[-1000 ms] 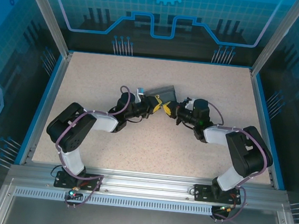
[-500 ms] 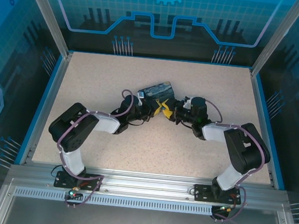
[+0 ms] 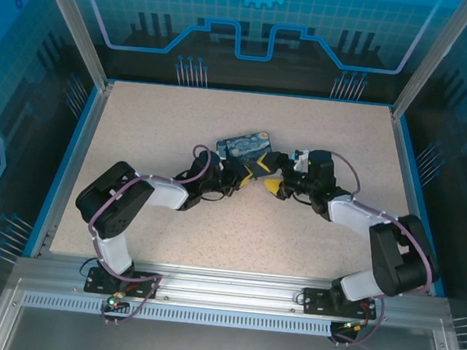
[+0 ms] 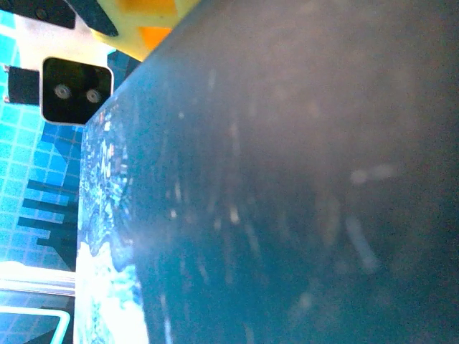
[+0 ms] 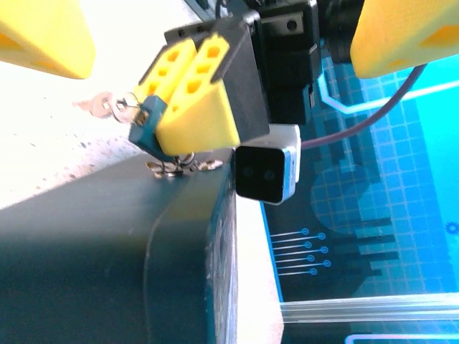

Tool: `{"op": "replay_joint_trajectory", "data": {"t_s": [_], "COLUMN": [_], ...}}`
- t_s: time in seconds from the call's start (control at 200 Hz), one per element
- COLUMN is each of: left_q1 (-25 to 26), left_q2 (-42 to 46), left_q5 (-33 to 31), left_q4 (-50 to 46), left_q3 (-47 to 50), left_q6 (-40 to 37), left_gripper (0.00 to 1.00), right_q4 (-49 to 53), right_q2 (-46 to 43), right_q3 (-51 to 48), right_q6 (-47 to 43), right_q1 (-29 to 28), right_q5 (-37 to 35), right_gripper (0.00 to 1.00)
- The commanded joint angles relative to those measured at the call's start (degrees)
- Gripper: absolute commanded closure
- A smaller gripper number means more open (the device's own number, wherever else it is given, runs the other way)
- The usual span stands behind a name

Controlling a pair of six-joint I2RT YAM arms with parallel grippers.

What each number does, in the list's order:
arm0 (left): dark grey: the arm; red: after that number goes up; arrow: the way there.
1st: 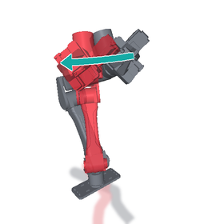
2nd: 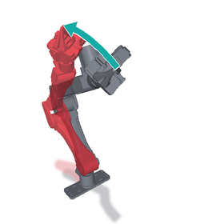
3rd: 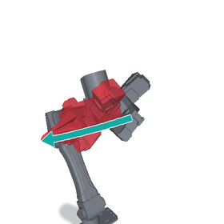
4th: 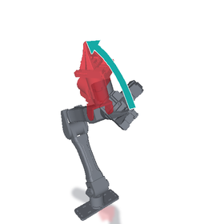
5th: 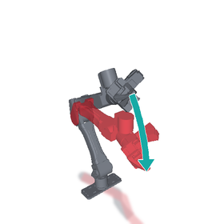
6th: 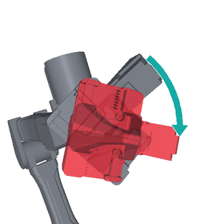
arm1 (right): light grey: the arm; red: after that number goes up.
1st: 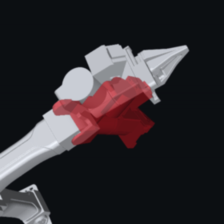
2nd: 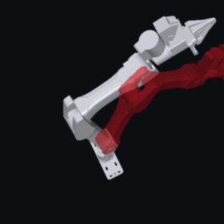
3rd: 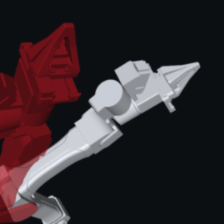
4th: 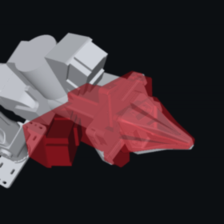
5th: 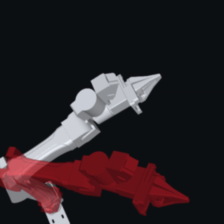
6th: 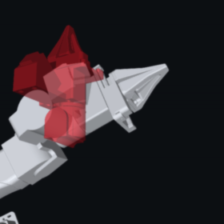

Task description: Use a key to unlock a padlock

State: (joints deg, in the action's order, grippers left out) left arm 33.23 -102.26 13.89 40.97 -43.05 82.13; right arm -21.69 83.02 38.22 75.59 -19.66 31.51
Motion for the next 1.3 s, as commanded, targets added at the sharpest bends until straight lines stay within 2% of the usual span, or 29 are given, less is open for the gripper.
{"op": "replay_joint_trajectory", "data": {"t_s": [0.0, 0.075, 0.155, 0.235, 0.295, 0.37, 0.495, 0.895, 1.296], "left_q1": [0.2, 0.1, -0.1, -0.3, -0.3, -0.3, -0.3, -0.4, -0.7], "left_q2": [0.7, 0.8, 0.8, 0.9, 0.8, 0.8, 1.0, 1.5, 3.3], "left_q5": [1.6, 1.8, 2.0, 2.2, 2.3, 2.4, 2.7, 4.6, 6.8], "left_q4": [-1.1, -1.9, -2.1, -2.6, -2.7, -3.0, -3.7, -6.7, -13.3], "left_q3": [-2.2, -2.6, -2.5, -2.6, -2.6, -2.7, -3.1, -5.1, -8.2], "left_q6": [-0.3, -0.5, -0.5, -0.8, -0.9, -1.0, -1.1, -0.4, -1.0], "left_gripper": [1.00, 1.00, 1.00, 1.00, 1.00, 1.00, 1.00, 1.00, 1.00], "right_q4": [18.4, 29.2, 36.3, 40.9, 42.0, 42.3, 39.9, 33.2, 28.8], "right_q2": [-5.6, -8.6, -10.3, -11.0, -11.1, -10.5, -8.5, -2.7, 1.6], "right_q3": [1.5, 5.7, 9.7, 13.8, 15.3, 16.0, 15.1, 12.5, 10.9], "right_q6": [-14.1, -25.4, -37.3, -48.7, -56.6, -65.1, -73.6, -79.4, -79.0], "right_q1": [1.2, 0.8, -0.5, -2.6, -4.9, -8.0, -10.8, -15.4, -15.5], "right_q5": [-2.0, -7.6, -13.1, -17.8, -20.9, -24.3, -26.5, -33.0, -32.4], "right_gripper": [0.08, 0.11, 0.15, 0.25, 0.28, 0.36, 0.50, 0.53, 0.57]}}
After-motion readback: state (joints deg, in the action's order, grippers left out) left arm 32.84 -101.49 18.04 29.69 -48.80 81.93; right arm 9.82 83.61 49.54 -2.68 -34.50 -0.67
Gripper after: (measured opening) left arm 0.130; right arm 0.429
